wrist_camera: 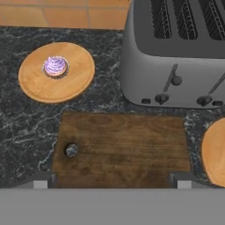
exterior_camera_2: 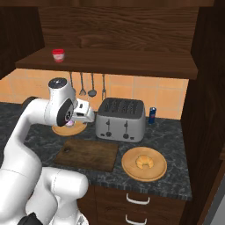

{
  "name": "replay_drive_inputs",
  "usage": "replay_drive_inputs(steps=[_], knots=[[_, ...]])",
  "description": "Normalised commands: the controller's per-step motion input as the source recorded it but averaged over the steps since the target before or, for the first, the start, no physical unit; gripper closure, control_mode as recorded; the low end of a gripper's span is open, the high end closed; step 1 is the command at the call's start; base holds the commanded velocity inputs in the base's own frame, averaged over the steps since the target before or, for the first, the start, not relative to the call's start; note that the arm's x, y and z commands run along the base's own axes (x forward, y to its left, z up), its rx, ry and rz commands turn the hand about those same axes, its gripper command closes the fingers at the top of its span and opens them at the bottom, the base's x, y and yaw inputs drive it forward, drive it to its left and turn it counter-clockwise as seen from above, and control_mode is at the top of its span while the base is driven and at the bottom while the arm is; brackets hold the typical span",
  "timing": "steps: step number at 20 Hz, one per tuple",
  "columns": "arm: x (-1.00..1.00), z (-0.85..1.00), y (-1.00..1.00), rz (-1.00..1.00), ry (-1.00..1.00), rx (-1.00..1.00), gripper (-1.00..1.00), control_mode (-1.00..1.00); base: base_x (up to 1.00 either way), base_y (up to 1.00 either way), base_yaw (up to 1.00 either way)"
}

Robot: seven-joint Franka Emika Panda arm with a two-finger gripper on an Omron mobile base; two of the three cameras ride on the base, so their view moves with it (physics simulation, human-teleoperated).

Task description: From the different types of pastries on the counter, select a croissant and place it on the cutting board. Then retrieve a jar of jam from the cabinet and place it alongside the croissant on the cutting board.

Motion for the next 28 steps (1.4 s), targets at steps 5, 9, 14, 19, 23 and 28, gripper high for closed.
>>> replay_drive_inputs(steps=[5, 9, 14, 19, 23, 28], knots=[[-0.26, -0.19, 0.00, 0.00, 0.00, 0.00, -1.00, -1.00, 0.00, 0.00, 0.00], [-0.25, -0.11, 0.00, 0.00, 0.00, 0.00, -1.00, -1.00, 0.00, 0.00, 0.00], [-0.41, -0.19, 0.00, 0.00, 0.00, 0.00, -1.00, -1.00, 0.00, 0.00, 0.00], [-0.27, -0.01, -0.07, -0.07, 0.00, 0.00, -1.00, -1.00, 0.00, 0.00, 0.00], [-0.04, 0.00, -0.26, -0.16, 0.00, 0.00, -1.00, -1.00, 0.00, 0.00, 0.00], [-0.05, 0.00, -0.15, -0.08, -0.02, 0.00, -1.00, -1.00, 0.00, 0.00, 0.00]])
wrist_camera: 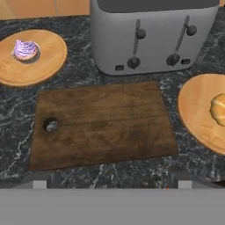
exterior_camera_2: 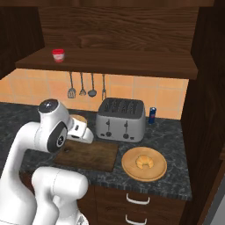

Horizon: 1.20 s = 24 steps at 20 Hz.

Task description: From the different types of pastries on the counter, select a croissant and place it on the cutting board. Then retrieve a jar of jam from the cabinet and place it alongside the croissant on the cutting board.

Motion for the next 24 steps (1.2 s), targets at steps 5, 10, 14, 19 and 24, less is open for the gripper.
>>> replay_drive_inputs(steps=[5, 10, 14, 19, 24], knots=[[0.05, 0.01, -0.56, -0.28, 0.00, 0.00, -1.00, -1.00, 0.00, 0.00, 0.00], [0.22, 0.08, -0.65, -0.12, 0.01, 0.01, -1.00, -1.00, 0.00, 0.00, 0.00], [0.12, 0.00, -0.20, 0.00, 0.00, 0.00, -1.00, -1.00, 0.00, 0.00, 0.00], [0.00, 0.09, -0.39, 0.01, 0.05, -0.20, -1.00, -1.00, 0.00, 0.00, 0.00], [0.01, 0.05, -0.34, -0.01, 0.05, -0.14, -1.00, -1.00, 0.00, 0.00, 0.00]])
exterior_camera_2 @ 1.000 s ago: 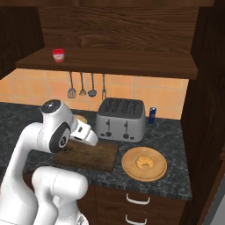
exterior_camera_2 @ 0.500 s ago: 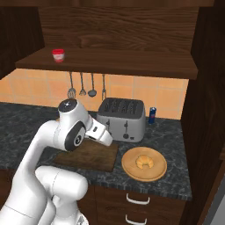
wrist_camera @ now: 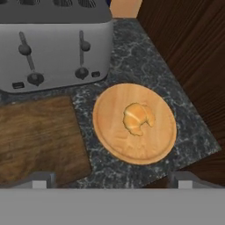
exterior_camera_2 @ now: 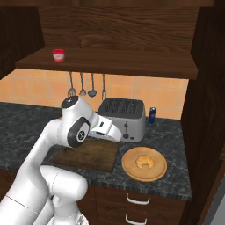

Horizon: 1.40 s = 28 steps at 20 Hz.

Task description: From the different types of pastries on the counter, select a croissant and place it on the cutting board. Then retrieve a jar of jam from the cabinet and place it alongside the croissant on the cutting board.

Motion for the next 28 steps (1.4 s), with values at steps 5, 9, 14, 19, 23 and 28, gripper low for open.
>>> replay_drive_inputs(steps=[5, 9, 14, 19, 23, 28], knots=[[0.08, -0.18, -0.09, 0.00, -0.01, 0.00, -1.00, -1.00, 0.00, 0.00, 0.00], [0.03, -0.42, -0.54, 0.02, -0.10, 0.02, -1.00, -1.00, 0.00, 0.00, 0.00], [0.00, -0.36, -0.82, 0.10, -0.09, 0.09, -1.00, -1.00, 0.00, 0.00, 0.00], [0.01, -0.14, 0.01, -0.03, 0.00, 0.00, -1.00, -1.00, 0.00, 0.00, 0.00], [0.07, -0.19, 0.00, -0.05, 0.00, 0.00, -1.00, -1.00, 0.00, 0.00, 0.00], [0.55, -0.02, -0.33, -0.02, 0.00, 0.00, -1.00, -1.00, 0.00, 0.00, 0.00]])
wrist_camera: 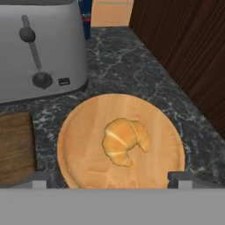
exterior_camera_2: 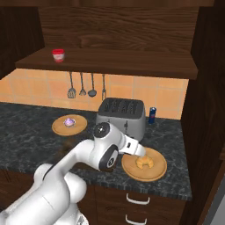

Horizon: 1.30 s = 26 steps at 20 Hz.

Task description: From the different types of pastries on the counter, select a croissant and place it on the cutting board. Then retrieve a jar of jam from the cabinet and place it alongside the croissant on the cutting board.

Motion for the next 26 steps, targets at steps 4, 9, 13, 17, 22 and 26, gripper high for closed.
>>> replay_drive_inputs(steps=[4, 9, 13, 17, 22, 26], knots=[[0.42, 0.00, -0.28, 0.00, 0.00, 0.01, -1.00, -1.00, 0.00, 0.00, 0.00], [0.00, -0.26, -0.01, 0.00, 0.18, 0.02, -1.00, -1.00, 0.00, 0.00, 0.00], [0.00, -0.30, -0.22, 0.01, 0.32, 0.12, -1.00, -1.00, 0.00, 0.00, 0.00], [0.26, -0.01, -0.33, 0.09, 0.00, 0.02, -1.00, -1.00, 0.00, 0.00, 0.00], [0.23, -0.01, -0.30, 0.06, 0.00, 0.01, -1.00, -1.00, 0.00, 0.00, 0.00], [0.00, -0.08, 0.01, 0.00, 0.01, 0.00, -1.00, -1.00, 0.00, 0.00, 0.00]])
